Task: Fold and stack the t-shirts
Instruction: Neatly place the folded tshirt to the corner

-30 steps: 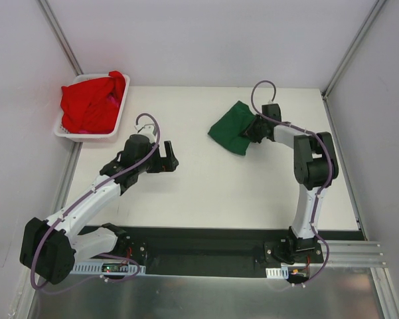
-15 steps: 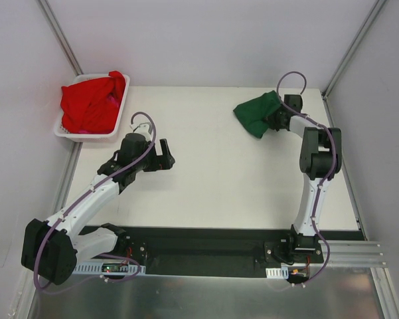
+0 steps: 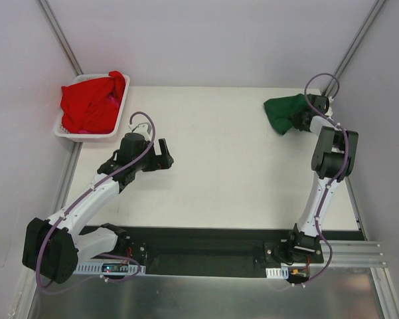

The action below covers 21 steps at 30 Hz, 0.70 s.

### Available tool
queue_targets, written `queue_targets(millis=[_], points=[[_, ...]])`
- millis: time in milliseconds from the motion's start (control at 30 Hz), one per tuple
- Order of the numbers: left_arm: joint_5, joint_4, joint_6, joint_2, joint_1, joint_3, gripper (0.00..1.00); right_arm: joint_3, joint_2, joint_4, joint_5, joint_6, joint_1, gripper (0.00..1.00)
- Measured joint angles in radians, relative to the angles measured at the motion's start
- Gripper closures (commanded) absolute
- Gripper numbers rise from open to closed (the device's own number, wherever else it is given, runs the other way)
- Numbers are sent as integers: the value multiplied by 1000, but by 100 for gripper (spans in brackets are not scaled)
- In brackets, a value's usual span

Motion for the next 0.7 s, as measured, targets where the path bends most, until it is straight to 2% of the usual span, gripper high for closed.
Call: queue_targets(millis=[333,700], points=[[1,-8,0,-1,10,-23,1,161,104,2,77,59,-3,99],[1,-8,0,18,19,-23,1,322,199,-39,83,69,-40,99]])
